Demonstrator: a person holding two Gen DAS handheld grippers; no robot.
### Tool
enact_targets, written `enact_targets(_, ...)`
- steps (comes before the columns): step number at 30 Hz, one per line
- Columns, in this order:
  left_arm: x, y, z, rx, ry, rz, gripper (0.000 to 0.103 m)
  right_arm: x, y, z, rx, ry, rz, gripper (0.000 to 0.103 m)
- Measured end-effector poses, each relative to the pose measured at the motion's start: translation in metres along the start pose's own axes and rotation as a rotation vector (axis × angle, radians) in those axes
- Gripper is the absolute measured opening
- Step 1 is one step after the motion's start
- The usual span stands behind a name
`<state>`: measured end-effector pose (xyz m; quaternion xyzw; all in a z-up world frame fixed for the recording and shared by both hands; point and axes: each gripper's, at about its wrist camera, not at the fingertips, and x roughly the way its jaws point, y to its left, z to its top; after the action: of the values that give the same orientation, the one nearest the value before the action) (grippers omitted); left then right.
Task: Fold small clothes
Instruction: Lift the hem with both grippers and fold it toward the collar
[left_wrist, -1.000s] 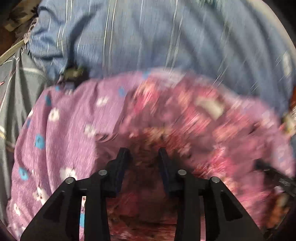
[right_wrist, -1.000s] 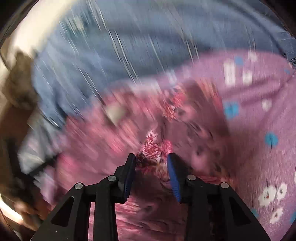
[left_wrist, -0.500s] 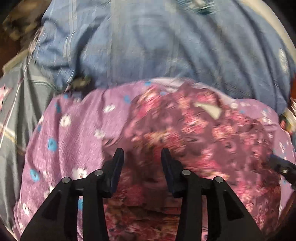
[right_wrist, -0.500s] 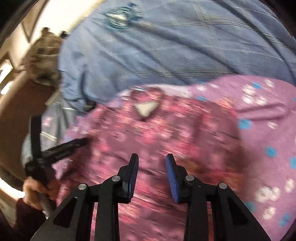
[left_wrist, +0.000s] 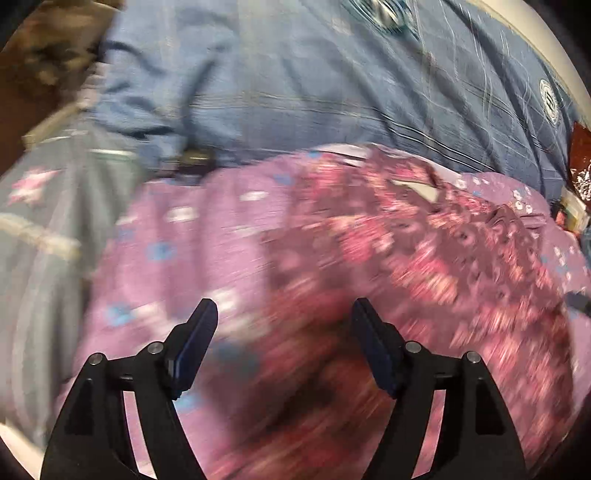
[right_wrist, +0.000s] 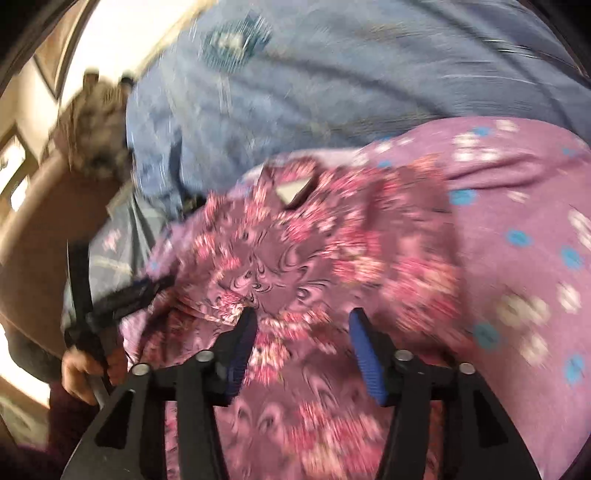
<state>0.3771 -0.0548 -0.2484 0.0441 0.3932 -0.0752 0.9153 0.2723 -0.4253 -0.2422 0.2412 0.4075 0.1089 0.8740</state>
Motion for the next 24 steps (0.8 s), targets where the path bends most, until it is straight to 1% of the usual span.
enact_targets(1,-0.01,0.011,-0.008,-0.012,-0.003,0.019,0.075,-0.021,-0.009,-0.013,0.038,-0.022,0.012,0.061)
enact_targets(3,-0.036,0.039,-0.031,-0.077,0.0,0.025,0.075,-0.043,-0.016,-0.035,0.08,-0.037,0.027,0.065)
enact_targets(5,-0.058,0.061,-0.061,-0.125,0.022,0.009,0.075,-0.06,-0.019,-0.058,0.095,-0.024,0.019,0.066)
enact_targets(7,-0.075,0.074,-0.091,-0.141,0.065,0.014,0.075,-0.076,-0.019,-0.082,0.107,-0.011,0.0,0.067)
enact_targets(8,-0.079,0.078,-0.102,-0.146,0.088,0.014,0.075,-0.082,-0.018,-0.094,0.119,0.005,0.001,0.069)
enact_targets(11,-0.089,0.08,-0.14,-0.169,0.176,-0.035,0.075,-0.088,-0.015,-0.12,0.138,0.05,-0.003,0.072)
enact_targets(13,-0.093,0.08,-0.161,-0.18,0.207,-0.039,0.075,-0.087,-0.009,-0.137,0.136,0.102,-0.034,0.072)
enact_targets(14,-0.096,0.077,-0.17,-0.192,0.222,-0.055,0.075,-0.086,-0.007,-0.144,0.129,0.125,-0.053,0.072)
enact_targets(16,-0.102,0.078,-0.179,-0.223,0.233,-0.088,0.075,-0.084,-0.001,-0.157,0.109,0.165,-0.092,0.072)
enact_targets(17,-0.105,0.079,-0.184,-0.237,0.234,-0.091,0.075,-0.085,-0.001,-0.162,0.114,0.172,-0.106,0.072)
enact_targets(20,-0.11,0.083,-0.187,-0.241,0.232,-0.063,0.075,-0.086,-0.007,-0.181,0.124,0.213,-0.158,0.073)
enact_targets(21,-0.109,0.085,-0.188,-0.243,0.243,-0.068,0.075,-0.085,-0.008,-0.186,0.121,0.22,-0.184,0.073)
enact_targets(22,-0.107,0.086,-0.189,-0.247,0.261,-0.082,0.075,-0.083,-0.011,-0.193,0.129,0.228,-0.211,0.073)
enact_targets(24,-0.108,0.086,-0.193,-0.262,0.286,-0.12,0.075,-0.081,-0.016,-0.203,0.147,0.247,-0.224,0.073)
